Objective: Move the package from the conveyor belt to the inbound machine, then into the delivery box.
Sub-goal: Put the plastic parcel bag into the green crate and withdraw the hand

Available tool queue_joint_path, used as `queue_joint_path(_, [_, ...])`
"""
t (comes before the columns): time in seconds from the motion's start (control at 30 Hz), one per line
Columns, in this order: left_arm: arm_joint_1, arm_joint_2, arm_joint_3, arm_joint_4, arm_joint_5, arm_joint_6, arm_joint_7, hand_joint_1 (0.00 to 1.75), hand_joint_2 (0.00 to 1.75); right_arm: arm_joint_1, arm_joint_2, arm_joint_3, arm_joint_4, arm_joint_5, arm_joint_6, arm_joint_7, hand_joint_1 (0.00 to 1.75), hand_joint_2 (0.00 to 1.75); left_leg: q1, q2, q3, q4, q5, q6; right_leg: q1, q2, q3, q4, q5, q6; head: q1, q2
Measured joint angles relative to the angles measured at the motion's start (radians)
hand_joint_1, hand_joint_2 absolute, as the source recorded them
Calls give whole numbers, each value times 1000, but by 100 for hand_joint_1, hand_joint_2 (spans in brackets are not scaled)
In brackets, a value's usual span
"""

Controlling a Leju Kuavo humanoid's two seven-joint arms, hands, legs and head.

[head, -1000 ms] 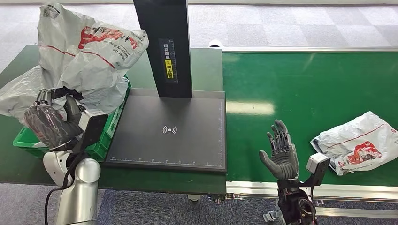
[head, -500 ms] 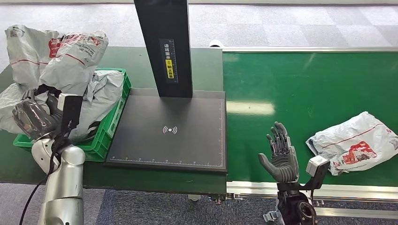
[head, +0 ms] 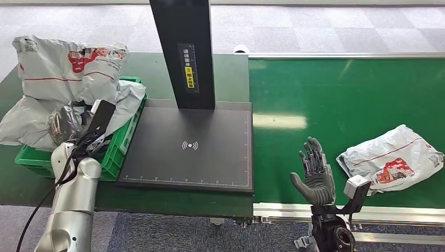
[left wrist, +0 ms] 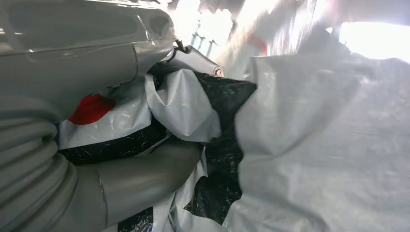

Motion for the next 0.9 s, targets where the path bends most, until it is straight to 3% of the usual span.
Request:
queue_joint_path(0.1, [-27, 18, -38, 67, -10, -143, 2, 175, 175, -5, 0, -4, 1, 9, 13, 3, 0, 175, 0, 0, 1, 0, 0, 0, 0, 0, 1, 0, 0, 0, 0, 0])
queue_joint_path(0.17, [-44, 30, -55, 105, -14, -188, 13, 175, 175, -13, 1, -6, 4, 13, 18, 7, 0, 175, 0, -1, 2, 0, 0, 0, 0, -1, 3, 0, 0, 0, 0, 0])
queue_joint_path(0.27, [-57, 43, -66, 146, -22, -156, 39, 175, 175, -22, 5, -9, 6, 16, 18, 14, 0, 175, 0, -2, 4, 0, 0, 0, 0, -1, 5, 0, 0, 0, 0, 0])
queue_joint_path(0.4, [-58, 49, -68, 166, -21, -95, 51, 149, 175, -23, 12, -10, 6, 17, 17, 24, 0, 175, 0, -2, 5, 0, 0, 0, 0, -1, 5, 0, 0, 0, 0, 0])
queue_joint_path(0.47, [-56, 50, -66, 169, -12, -45, 56, 101, 175, -23, 14, -10, 5, 17, 16, 27, 0, 175, 0, -2, 5, 0, 0, 0, 0, -1, 5, 0, 0, 0, 0, 0])
queue_joint_path(0.53, [-51, 51, -61, 170, 6, 21, 55, 40, 175, -23, 15, -11, 5, 16, 14, 28, 0, 175, 0, -2, 5, 0, 0, 0, 0, -1, 5, 0, 0, 0, 0, 0])
queue_joint_path(0.6, [-45, 52, -51, 170, 29, 108, 41, 14, 175, -23, 16, -11, 4, 12, 10, 28, 0, 175, 0, -2, 4, 0, 0, 0, 0, -1, 5, 0, 0, 0, 0, 0])
queue_joint_path(0.67, [-38, 54, -39, 164, 54, 218, 10, 0, 175, -22, 16, -11, 3, 8, 6, 28, 0, 175, 0, -2, 4, 0, 0, 0, 0, -1, 4, 0, 0, 0, 0, 0])
queue_joint_path(0.73, [-24, 51, -18, 136, 53, 310, -53, 0, 175, -21, 16, -11, 2, 3, 0, 29, 0, 175, 0, -2, 3, 0, 0, 0, 0, -1, 3, 0, 0, 0, 0, 0])
queue_joint_path(0.9, [-1, -10, 111, -21, 1, 355, -281, 0, 175, -13, 17, -10, 0, -10, -14, 28, 0, 175, 0, -2, 1, 0, 0, 0, 0, -1, 2, 0, -1, 0, 0, 0])
